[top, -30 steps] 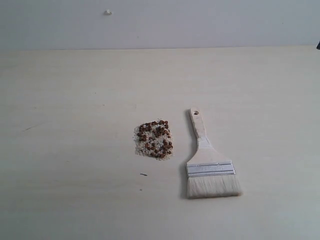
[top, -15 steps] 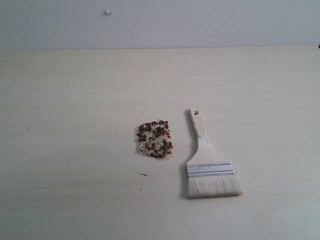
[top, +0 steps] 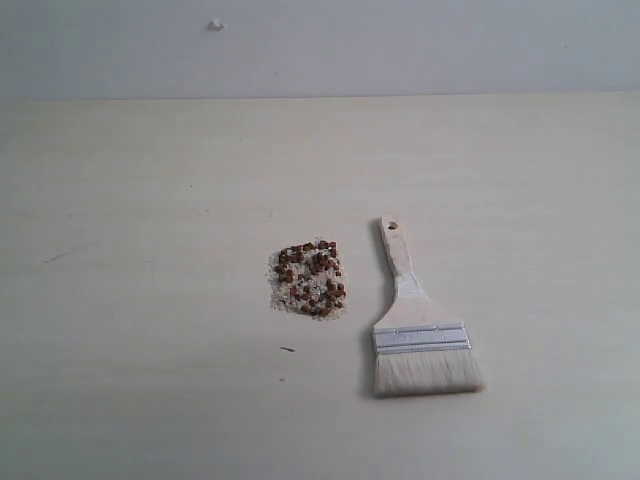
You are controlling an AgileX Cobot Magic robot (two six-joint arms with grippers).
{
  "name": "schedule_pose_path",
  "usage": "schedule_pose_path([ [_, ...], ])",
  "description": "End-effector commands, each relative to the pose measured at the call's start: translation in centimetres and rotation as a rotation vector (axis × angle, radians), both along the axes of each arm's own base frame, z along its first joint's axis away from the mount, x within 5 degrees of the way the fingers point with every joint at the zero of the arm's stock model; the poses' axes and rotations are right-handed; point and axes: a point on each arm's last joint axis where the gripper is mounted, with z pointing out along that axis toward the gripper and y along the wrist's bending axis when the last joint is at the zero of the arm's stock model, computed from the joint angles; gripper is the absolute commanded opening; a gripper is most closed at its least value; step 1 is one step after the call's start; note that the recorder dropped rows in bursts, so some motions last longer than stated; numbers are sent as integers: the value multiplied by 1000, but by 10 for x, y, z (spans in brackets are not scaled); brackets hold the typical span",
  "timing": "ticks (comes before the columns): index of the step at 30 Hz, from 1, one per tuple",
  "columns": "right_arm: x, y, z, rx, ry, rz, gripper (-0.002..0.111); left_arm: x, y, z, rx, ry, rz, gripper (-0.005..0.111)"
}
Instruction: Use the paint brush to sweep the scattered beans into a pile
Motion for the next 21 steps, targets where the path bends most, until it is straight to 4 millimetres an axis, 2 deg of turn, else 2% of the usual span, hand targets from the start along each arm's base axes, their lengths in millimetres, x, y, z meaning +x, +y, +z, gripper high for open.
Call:
schedule_pose_path([
  [1,-27,15,24,-20,-176,227,0,0,0,0,-10,-3,1,0],
  [5,-57,23,40,90,-339,301,0,0,0,0,-10,-3,1,0],
  [7,-66,21,38,52,-376,309,0,0,0,0,-10,-3,1,0],
  [14,-93,17,3,-10,-439,309,0,0,0,0,-10,-3,1,0],
  [21,-100,15,-35,-63,-468,305,0,0,0,0,-10,-3,1,0],
])
